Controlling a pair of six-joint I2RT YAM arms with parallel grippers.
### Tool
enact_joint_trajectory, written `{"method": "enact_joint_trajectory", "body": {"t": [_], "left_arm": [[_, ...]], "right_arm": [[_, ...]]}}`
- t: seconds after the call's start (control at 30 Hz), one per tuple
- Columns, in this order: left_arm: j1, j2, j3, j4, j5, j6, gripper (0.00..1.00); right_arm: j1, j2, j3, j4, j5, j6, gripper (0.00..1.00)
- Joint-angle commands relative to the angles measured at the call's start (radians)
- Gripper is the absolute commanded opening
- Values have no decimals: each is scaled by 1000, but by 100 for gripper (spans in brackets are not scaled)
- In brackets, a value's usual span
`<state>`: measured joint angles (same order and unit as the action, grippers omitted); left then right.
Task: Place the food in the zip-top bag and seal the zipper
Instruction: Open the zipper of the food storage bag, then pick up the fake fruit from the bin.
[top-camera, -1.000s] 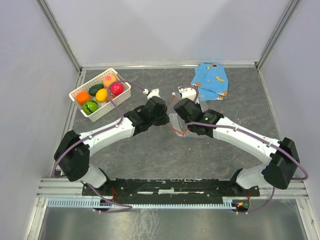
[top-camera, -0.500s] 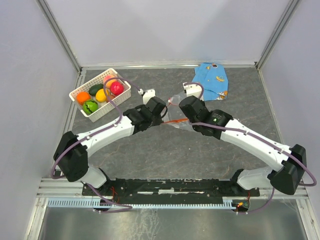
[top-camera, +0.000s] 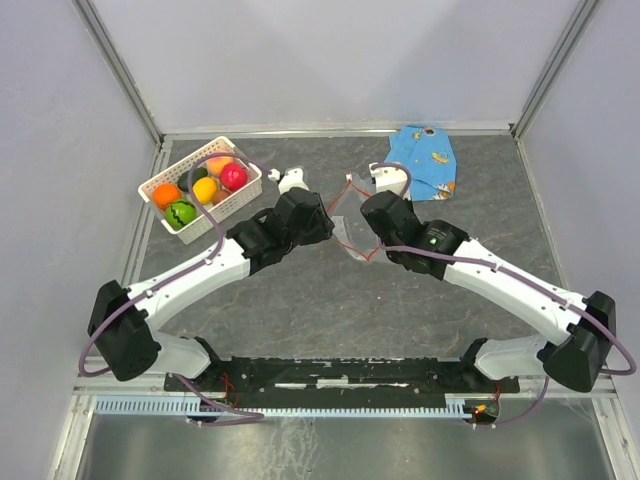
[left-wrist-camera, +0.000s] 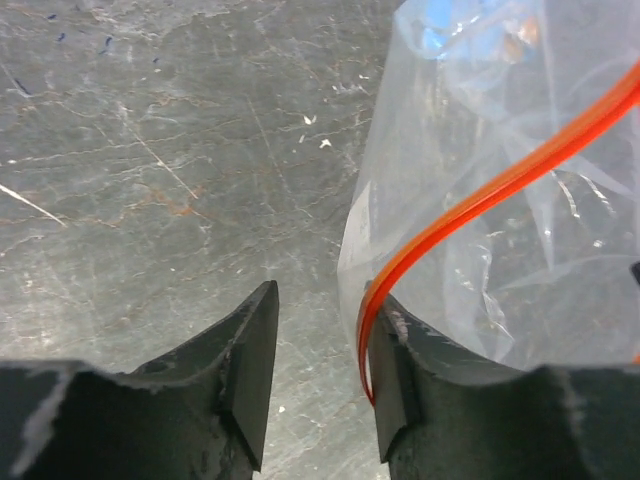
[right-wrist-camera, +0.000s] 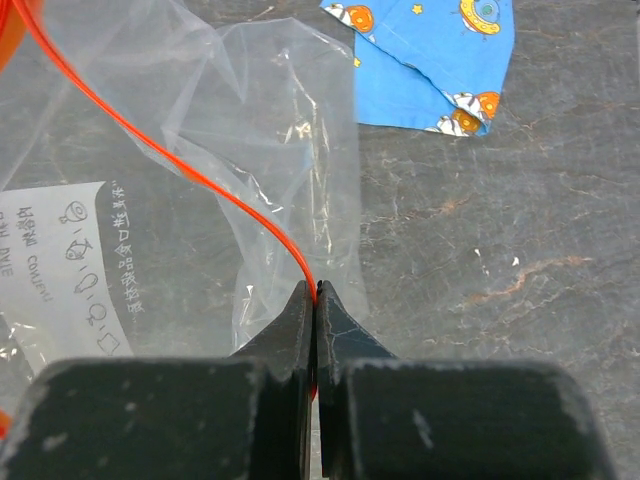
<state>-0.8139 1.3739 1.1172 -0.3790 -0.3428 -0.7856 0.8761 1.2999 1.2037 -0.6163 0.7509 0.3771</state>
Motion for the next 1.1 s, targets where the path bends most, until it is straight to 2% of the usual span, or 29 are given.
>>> {"method": "enact_joint_trajectory", "body": {"t": [0.0,0.23,0.53,0.63,0.87,1.07], "left_arm": [[4,-53,8,78,57,53,52],[60,-160,-81,139,121,70,74],[327,-233,-101,32,162,200,86],[445,-208,-70,-22,155,251,88],[705,-39,89,-184,67,360,91],[826,93,161,-191,-4,407,93]], "right_arm": [[-3,23,-7,-6,103,-14,2],[-2,49,-10,-5,130,-29,2],[-2,76,-12,0,121,-41,2],[-2,79,-16,1,108,-40,2],[-2,81,-6,-7,80,-52,2],[-2,83,-15,4,67,-63,2]]}}
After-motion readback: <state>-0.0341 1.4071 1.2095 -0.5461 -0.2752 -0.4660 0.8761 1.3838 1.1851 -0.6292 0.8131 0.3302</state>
